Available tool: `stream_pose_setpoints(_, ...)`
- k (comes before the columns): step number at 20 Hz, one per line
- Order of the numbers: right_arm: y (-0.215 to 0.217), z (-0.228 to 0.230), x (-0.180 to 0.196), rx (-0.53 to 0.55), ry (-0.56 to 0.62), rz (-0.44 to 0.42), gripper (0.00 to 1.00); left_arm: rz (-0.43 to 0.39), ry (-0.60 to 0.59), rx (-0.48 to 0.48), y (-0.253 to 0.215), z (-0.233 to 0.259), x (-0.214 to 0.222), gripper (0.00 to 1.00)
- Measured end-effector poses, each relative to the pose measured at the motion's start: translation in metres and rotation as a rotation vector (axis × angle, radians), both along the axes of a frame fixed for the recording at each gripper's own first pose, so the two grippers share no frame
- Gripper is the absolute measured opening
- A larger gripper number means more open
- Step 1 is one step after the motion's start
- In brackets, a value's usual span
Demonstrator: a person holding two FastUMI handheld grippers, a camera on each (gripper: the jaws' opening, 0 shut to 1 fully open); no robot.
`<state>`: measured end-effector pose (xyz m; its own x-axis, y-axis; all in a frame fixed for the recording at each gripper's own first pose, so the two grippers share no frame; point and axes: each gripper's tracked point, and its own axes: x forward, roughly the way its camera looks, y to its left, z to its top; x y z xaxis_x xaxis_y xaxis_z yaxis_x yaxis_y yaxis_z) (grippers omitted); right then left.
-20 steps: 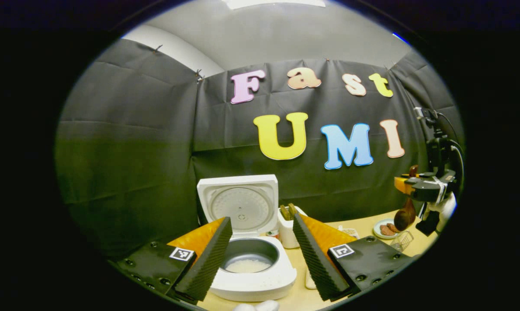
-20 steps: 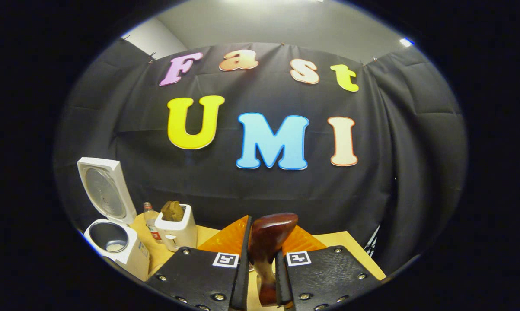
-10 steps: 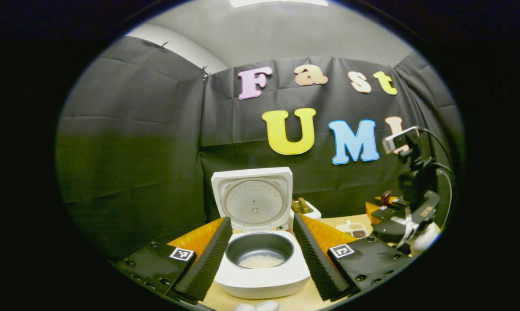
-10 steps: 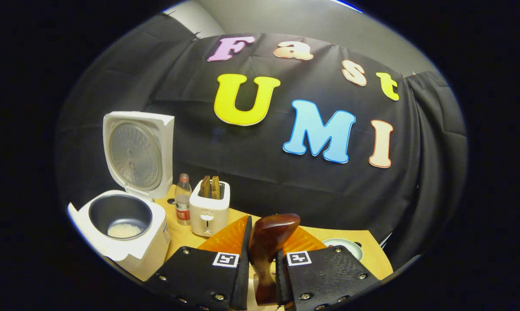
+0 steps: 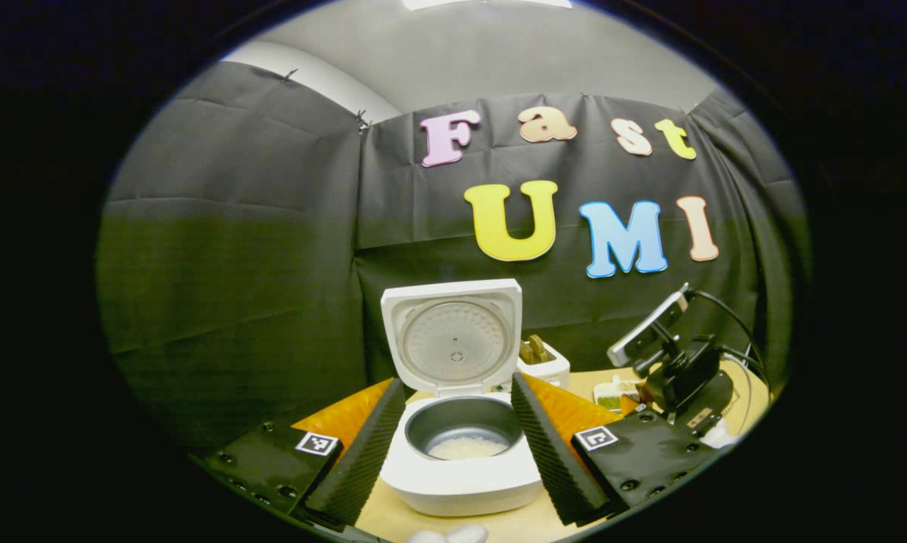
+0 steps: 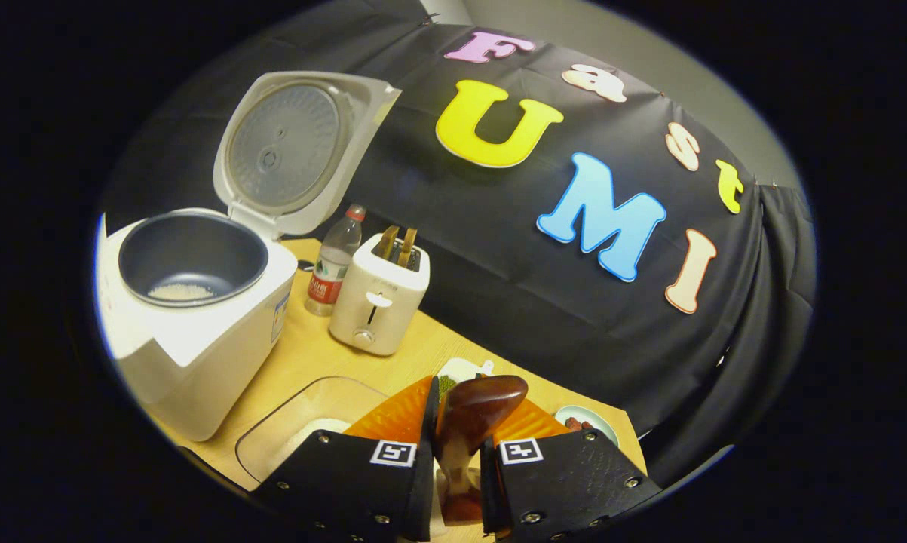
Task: Close the left gripper, press the button to open the rice cooker; take a wooden spoon from the chopstick holder with the right hand, scoop a spoonful of rice and pour it into the rice cooker, then put the wooden spoon back into the chopstick holder.
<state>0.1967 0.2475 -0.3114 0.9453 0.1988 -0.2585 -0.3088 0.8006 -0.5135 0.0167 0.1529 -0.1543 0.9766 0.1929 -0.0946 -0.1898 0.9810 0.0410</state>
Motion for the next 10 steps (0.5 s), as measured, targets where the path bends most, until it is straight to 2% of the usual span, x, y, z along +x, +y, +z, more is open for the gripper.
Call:
stream_pose_setpoints(4,0.006,-0.025,-0.009,-0.046,0.033,0.02,0.26,0.011,0.008,0.002,0.004,-0.004,-0.001,0.98)
stream_pose_setpoints(5,0.008,-0.027,-0.011,-0.036,0.041,0.025,0.26,0.013,0.01,0.002,0.005,-0.005,-0.001,1.0)
stream_pose_setpoints(8,0.016,-0.036,-0.015,-0.006,0.071,0.041,0.26,0.017,0.015,0.003,0.006,-0.007,-0.004,0.99)
stream_pose_setpoints(10,0.02,-0.043,-0.021,0.051,0.116,0.035,0.26,0.019,0.014,0.003,0.006,-0.006,-0.005,1.0)
